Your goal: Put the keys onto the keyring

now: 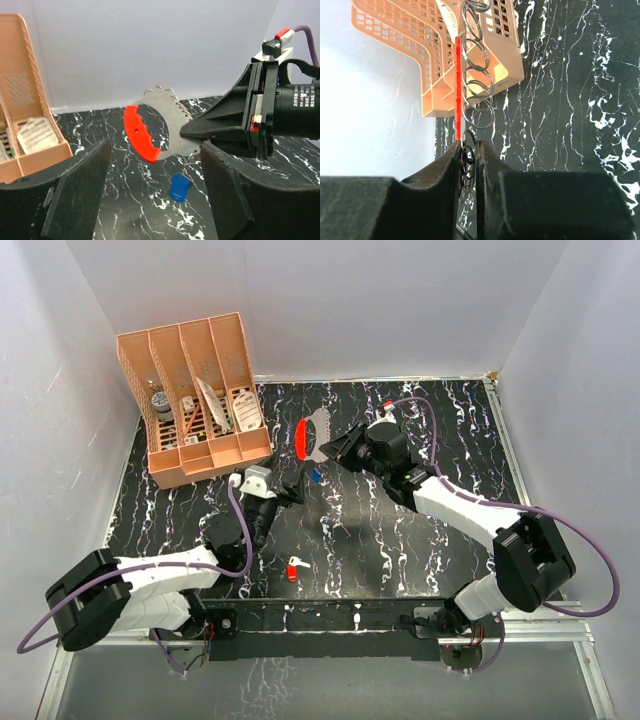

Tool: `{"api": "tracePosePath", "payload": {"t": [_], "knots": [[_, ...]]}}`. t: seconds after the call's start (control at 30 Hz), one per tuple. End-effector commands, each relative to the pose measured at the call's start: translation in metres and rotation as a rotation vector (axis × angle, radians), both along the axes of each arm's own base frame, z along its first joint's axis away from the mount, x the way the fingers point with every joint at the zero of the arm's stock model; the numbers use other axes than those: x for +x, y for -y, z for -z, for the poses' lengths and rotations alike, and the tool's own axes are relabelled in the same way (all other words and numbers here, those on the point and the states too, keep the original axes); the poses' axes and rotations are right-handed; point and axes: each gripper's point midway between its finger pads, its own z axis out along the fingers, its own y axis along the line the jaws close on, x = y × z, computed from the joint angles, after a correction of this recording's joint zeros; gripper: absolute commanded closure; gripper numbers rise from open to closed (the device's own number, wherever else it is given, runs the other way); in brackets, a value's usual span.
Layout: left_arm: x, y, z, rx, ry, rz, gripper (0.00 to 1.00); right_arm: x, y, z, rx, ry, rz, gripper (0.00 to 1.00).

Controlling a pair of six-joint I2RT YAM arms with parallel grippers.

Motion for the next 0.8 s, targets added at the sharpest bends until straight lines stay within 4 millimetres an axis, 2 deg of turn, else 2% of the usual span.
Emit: {"api": "tracePosePath", "payload": {"t": [0.0, 0.2, 0.27, 0.43, 0.53, 0.77], "knots": [[0.005, 0.002, -0.011, -0.148, -0.042, 0.005, 0.28, 0.005, 0.001, -0.049, 0.134, 0.115, 0.029, 1.0], [-0.004, 0.008, -0.015, -0.018, 0.066, 0.084, 0.18, 0.007, 0.001, -0.057, 0.128, 0.125, 0.03, 1.0], [-0.003, 0.001, -0.011, 0.005, 0.076, 0.081, 0.15, 0.007, 0.001, -0.058, 0.123, 0.127, 0.029, 1.0], [0.017, -0.035, 0.006, -0.142, -0.053, 0.054, 0.13, 0.005, 0.005, -0.061, 0.109, 0.143, 0.025, 1.0], [0.021, -0.038, 0.006, -0.223, -0.096, 0.086, 0.13, 0.004, 0.005, -0.059, 0.108, 0.145, 0.019, 1.0], [0.027, -0.029, 0.001, -0.361, -0.166, 0.176, 0.09, 0.003, 0.009, -0.058, 0.119, 0.152, 0.017, 1.0]]}}
